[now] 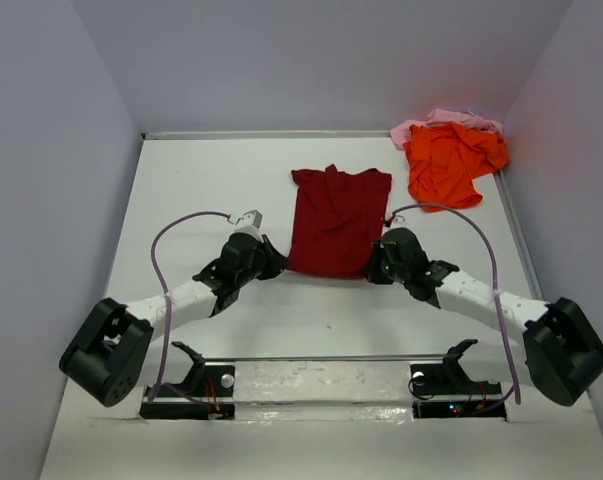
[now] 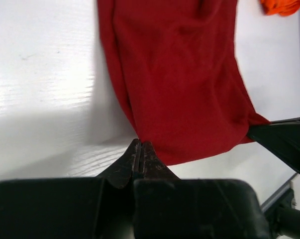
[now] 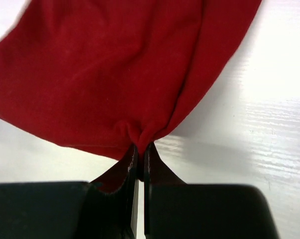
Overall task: Fold and stack the t-shirts
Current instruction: Fold the tshirt
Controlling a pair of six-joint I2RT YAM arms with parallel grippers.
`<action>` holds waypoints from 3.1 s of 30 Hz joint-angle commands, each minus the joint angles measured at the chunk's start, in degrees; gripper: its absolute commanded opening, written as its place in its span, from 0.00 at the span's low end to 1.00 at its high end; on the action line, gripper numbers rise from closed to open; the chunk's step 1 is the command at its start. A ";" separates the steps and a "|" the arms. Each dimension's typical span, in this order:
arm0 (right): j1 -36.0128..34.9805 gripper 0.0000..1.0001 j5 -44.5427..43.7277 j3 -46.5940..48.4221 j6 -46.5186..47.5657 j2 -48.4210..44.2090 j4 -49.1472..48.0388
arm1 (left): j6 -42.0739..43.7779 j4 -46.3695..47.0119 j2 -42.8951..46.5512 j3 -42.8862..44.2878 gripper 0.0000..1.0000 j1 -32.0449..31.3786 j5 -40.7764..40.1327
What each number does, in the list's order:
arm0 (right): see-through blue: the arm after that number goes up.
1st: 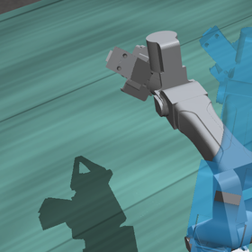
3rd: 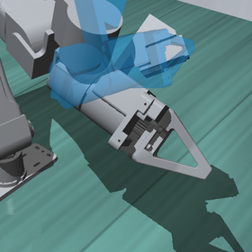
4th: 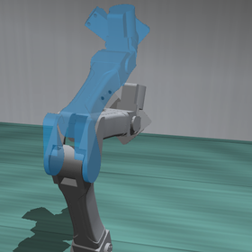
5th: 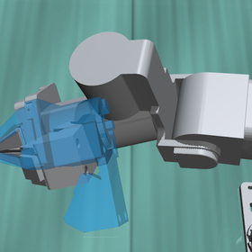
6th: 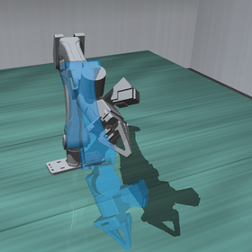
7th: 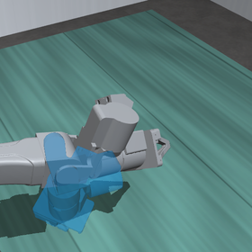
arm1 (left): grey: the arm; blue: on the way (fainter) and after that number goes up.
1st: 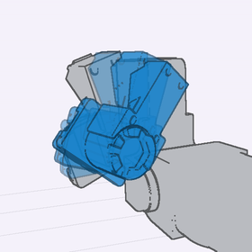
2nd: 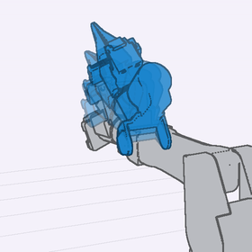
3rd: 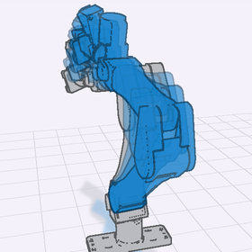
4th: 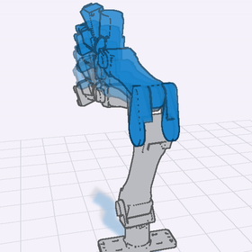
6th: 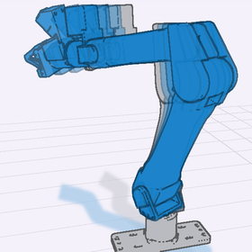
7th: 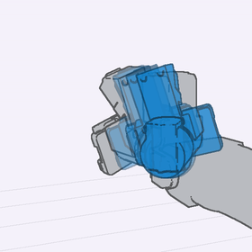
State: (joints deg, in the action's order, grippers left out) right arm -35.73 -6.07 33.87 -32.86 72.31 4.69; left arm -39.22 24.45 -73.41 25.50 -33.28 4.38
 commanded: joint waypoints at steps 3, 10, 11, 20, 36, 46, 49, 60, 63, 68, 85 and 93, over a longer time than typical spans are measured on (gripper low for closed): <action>-0.57 0.00 -2.10 2.77 -0.19 -12.61 9.80 | -0.77 -6.42 9.23 1.13 0.00 -0.74 -3.77; -0.57 0.00 -7.81 10.16 1.93 -12.29 12.01 | 1.51 -6.78 3.99 9.91 0.00 -0.65 -5.61; -0.57 0.00 -9.21 10.69 1.84 -11.59 11.75 | 1.78 -6.26 2.84 10.88 0.00 -0.65 -5.70; -0.57 0.00 -18.27 15.35 2.10 -1.03 5.78 | 6.44 -7.39 -13.69 30.38 0.00 0.14 -4.74; -0.57 0.00 -36.82 28.09 3.42 16.62 0.24 | 9.43 -10.82 -31.87 52.63 0.00 4.97 -0.34; 1.54 0.00 -44.12 34.86 4.91 25.24 -2.31 | 10.66 -11.88 -38.82 61.86 0.00 7.44 2.91; 3.55 0.00 -45.97 36.70 6.31 26.74 -2.58 | 10.31 -11.97 -40.93 65.28 0.00 7.88 4.58; 6.98 0.00 -53.44 42.59 16.33 32.45 -10.66 | 11.36 -13.02 -47.35 72.85 0.00 9.37 6.78; 7.51 0.00 -51.86 43.91 21.33 34.90 -16.35 | 11.10 -13.11 -48.84 74.61 0.00 10.16 7.39; 8.04 0.00 -49.83 46.02 23.98 38.51 -17.61 | 11.36 -12.50 -48.76 74.09 0.00 10.51 7.05; 14.54 0.00 -48.17 58.76 31.10 48.79 -24.20 | 10.05 -13.12 -60.62 90.68 0.00 12.45 9.41; 17.88 0.03 -43.69 72.37 34.10 61.00 -21.58 | 3.37 -12.14 -70.37 100.35 0.00 13.85 11.09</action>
State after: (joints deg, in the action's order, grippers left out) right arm -20.71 -49.80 99.70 -1.41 128.55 -15.75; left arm -32.69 11.46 -141.78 121.01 -21.45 15.49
